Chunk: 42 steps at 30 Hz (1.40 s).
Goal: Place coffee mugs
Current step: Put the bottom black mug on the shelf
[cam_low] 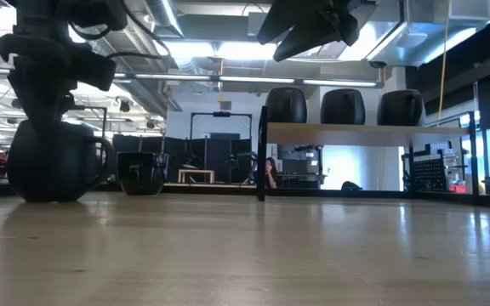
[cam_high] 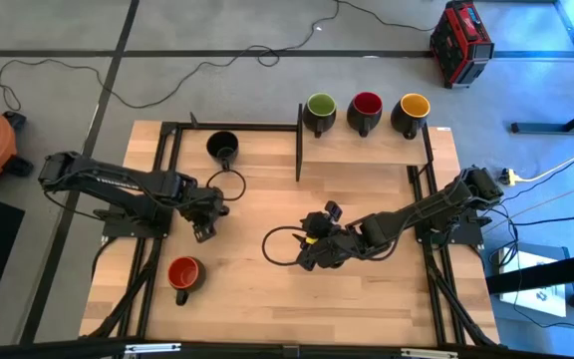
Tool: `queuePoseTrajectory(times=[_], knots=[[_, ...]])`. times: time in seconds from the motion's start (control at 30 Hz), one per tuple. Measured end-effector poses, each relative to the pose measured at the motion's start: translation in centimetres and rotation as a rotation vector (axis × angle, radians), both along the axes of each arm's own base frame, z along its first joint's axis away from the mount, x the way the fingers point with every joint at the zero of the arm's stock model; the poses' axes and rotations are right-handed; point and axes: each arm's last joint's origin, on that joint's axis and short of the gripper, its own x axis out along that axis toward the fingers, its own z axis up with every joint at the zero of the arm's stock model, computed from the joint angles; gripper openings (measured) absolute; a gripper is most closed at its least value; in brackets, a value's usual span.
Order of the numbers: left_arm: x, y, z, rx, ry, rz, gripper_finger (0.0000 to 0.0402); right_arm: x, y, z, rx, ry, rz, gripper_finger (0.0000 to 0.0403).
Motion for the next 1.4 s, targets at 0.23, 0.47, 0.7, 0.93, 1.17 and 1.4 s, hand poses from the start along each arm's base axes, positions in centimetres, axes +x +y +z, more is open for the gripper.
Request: queuePoseTrajectory(times=[0.23, 0.47, 0.7, 0.93, 1.17, 1.4], knots=[[0.0, 0.0, -0.3, 0.014, -0.012, -0.083, 0.0069, 0.1, 0.0, 0.1, 0.015, -0.014, -0.007, 0.0193], [1.3, -0.4, 0.7, 0.031, -0.138, -0.216, 0.0017, 0.3, 0.2, -0.6, 0.037, -0.048, 0.005, 0.0193], [3.4, -2.0, 1.7, 0.088, -0.294, -0.462, 0.0017, 0.7, -0.5, -3.9, 0.084, -0.124, 0.060, 0.0193], [6.8, -2.9, 2.0, 0.101, -0.273, -0.542, 0.0017, 2.3, -1.6, -5.4, 0.007, -0.166, 0.113, 0.0193], [10.1, -3.4, 4.6, 0.116, -0.303, -0.605, 0.0017, 2.8, -1.6, -5.8, -0.077, -0.160, 0.178, 0.0193], [12.6, -3.7, 5.5, 0.114, -0.300, -0.603, 0.0016, 3.0, -2.2, -5.7, -0.126, -0.169, 0.132, 0.0193]])
